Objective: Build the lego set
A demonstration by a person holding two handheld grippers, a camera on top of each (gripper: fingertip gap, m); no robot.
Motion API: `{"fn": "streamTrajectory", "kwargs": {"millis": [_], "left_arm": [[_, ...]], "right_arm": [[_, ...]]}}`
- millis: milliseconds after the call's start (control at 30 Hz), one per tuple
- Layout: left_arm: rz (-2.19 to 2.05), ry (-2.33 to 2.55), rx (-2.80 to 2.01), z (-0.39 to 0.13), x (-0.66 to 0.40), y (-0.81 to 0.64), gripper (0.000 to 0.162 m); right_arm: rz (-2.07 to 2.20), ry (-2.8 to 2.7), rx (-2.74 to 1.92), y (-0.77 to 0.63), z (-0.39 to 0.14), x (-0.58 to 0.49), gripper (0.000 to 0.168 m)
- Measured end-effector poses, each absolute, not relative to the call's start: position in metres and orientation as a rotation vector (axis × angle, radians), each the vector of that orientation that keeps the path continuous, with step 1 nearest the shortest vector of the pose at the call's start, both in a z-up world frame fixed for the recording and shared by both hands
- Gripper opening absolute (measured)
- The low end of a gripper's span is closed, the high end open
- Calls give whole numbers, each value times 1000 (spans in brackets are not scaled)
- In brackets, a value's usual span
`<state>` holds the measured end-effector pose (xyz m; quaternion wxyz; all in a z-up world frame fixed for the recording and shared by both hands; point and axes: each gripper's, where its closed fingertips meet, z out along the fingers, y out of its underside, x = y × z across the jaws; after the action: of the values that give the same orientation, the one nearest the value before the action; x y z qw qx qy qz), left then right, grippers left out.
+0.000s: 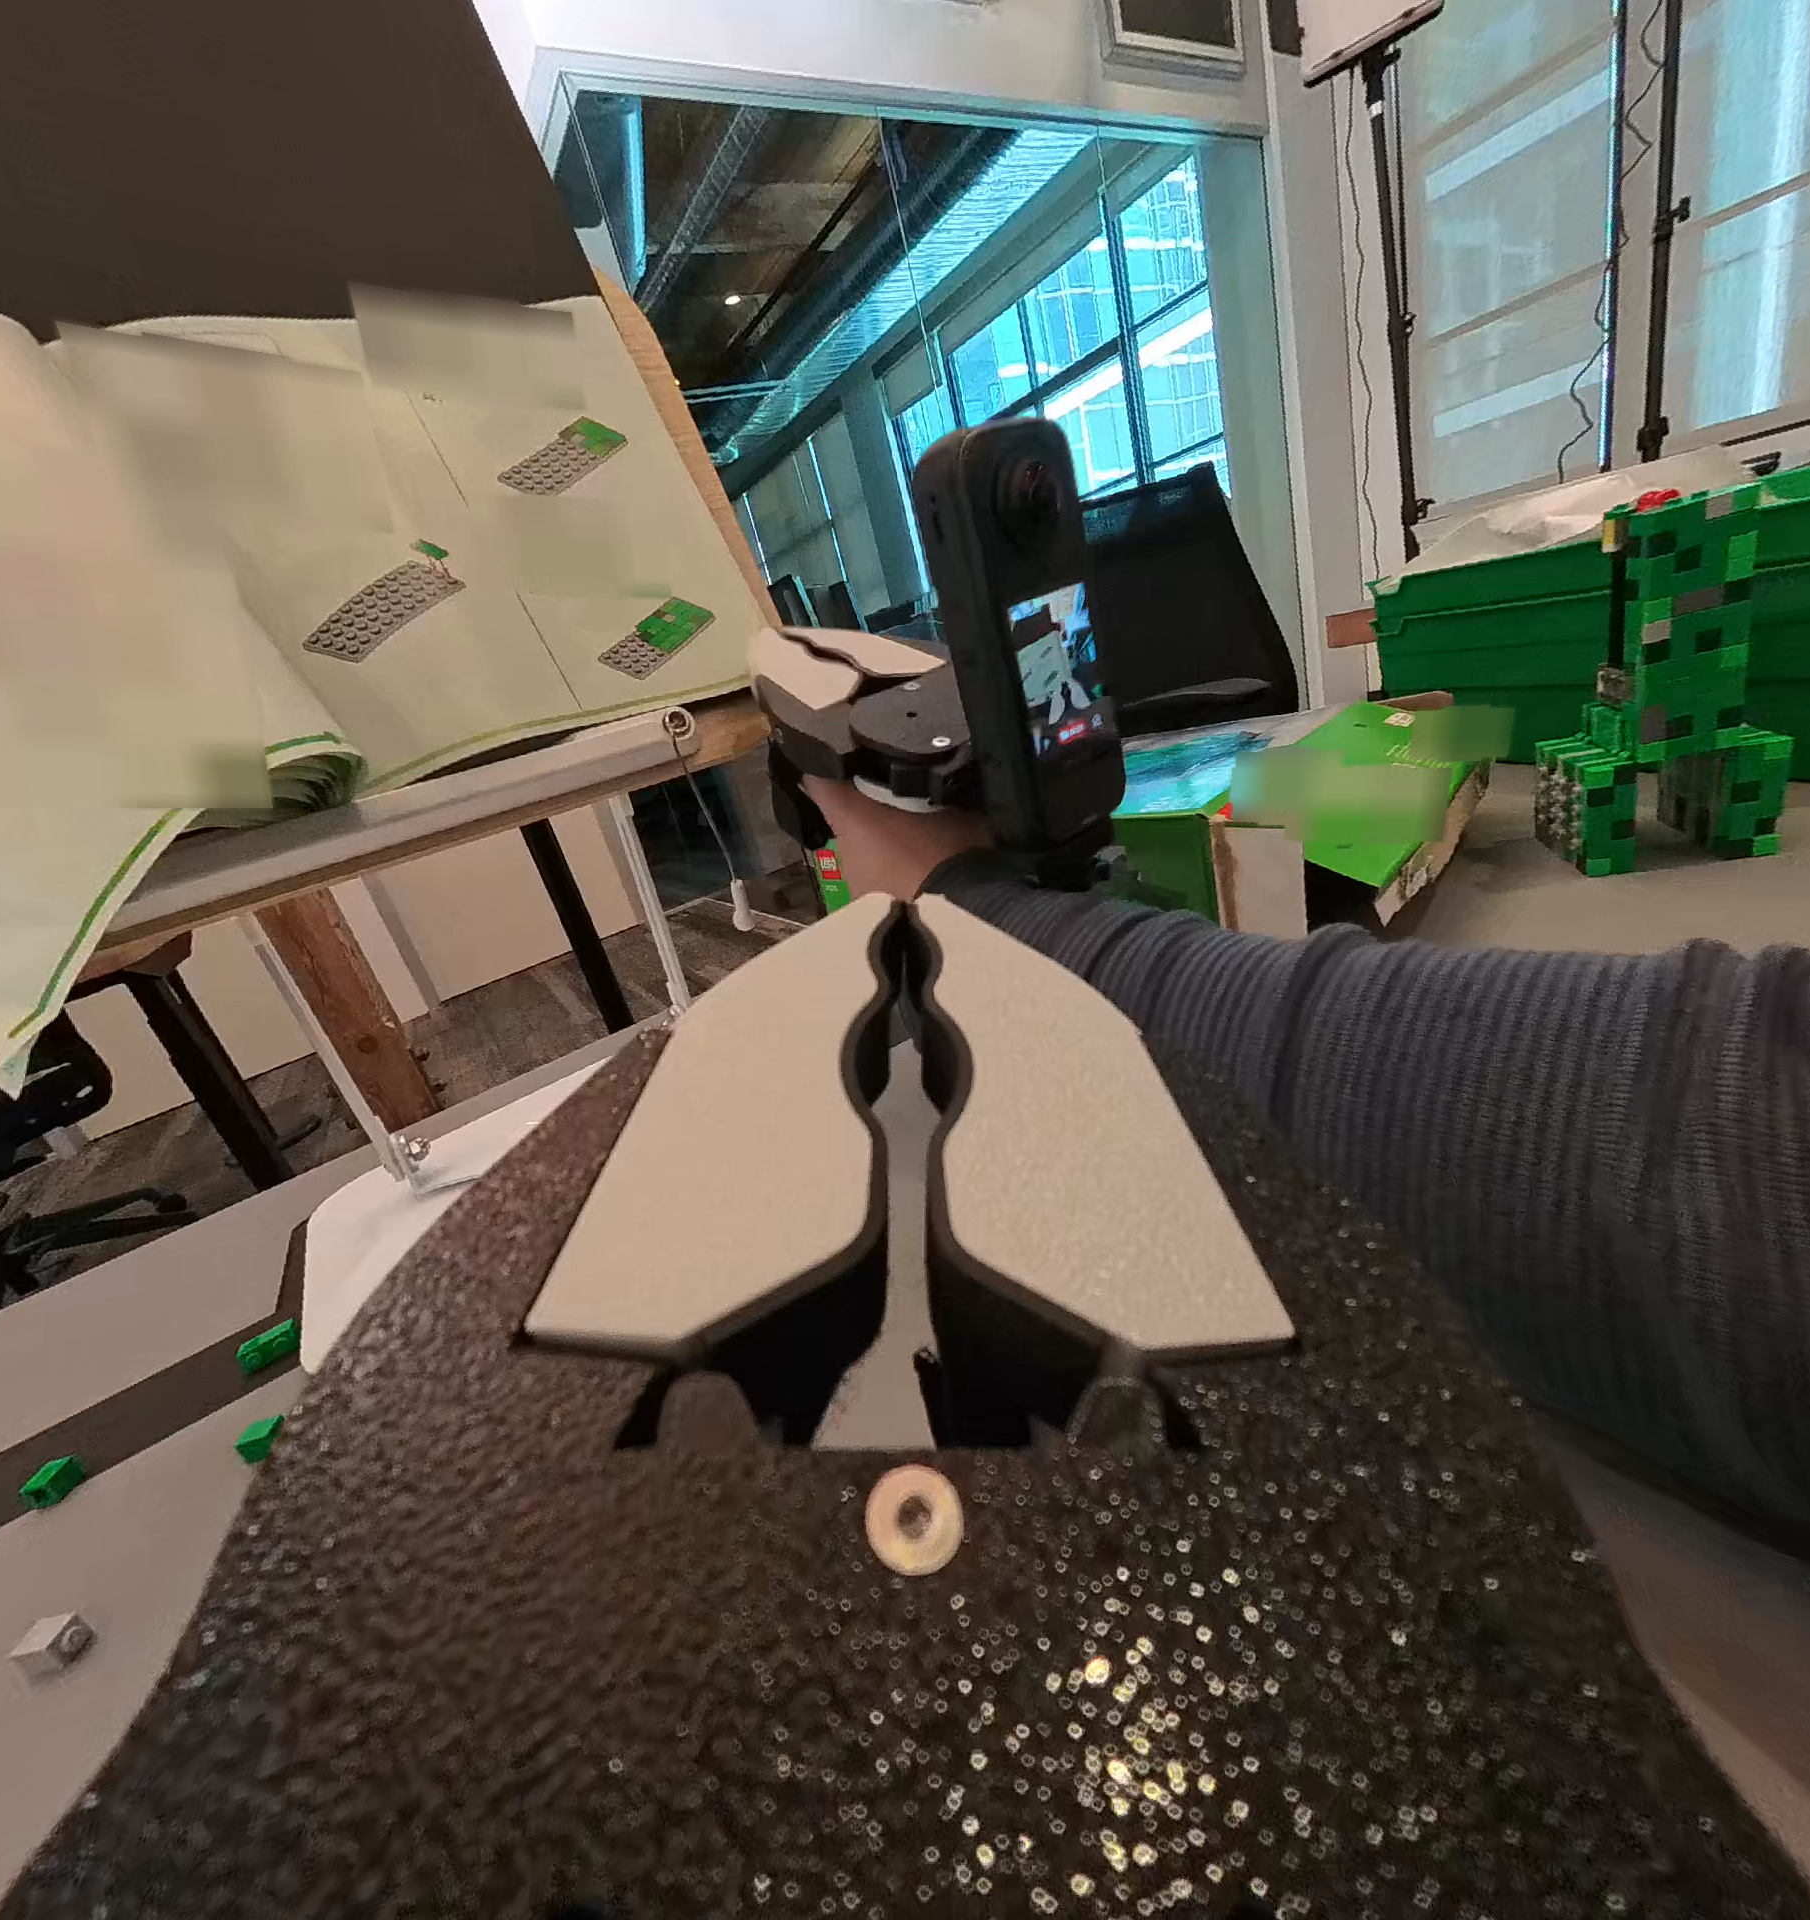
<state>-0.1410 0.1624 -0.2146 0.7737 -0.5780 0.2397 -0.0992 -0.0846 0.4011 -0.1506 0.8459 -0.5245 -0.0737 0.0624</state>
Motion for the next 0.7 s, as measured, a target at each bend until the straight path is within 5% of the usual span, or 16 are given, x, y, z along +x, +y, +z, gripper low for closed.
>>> {"fn": "streamTrajectory", "kwargs": {"millis": [33, 700], "left_arm": [[-214, 517, -1251, -214, -141, 162, 0], [-247, 482, -1266, -215, -148, 165, 0]], "right_arm": [[156, -174, -1102, 399, -148, -89, 0], [145, -52, -1131, 400, -153, -72, 13]]}}
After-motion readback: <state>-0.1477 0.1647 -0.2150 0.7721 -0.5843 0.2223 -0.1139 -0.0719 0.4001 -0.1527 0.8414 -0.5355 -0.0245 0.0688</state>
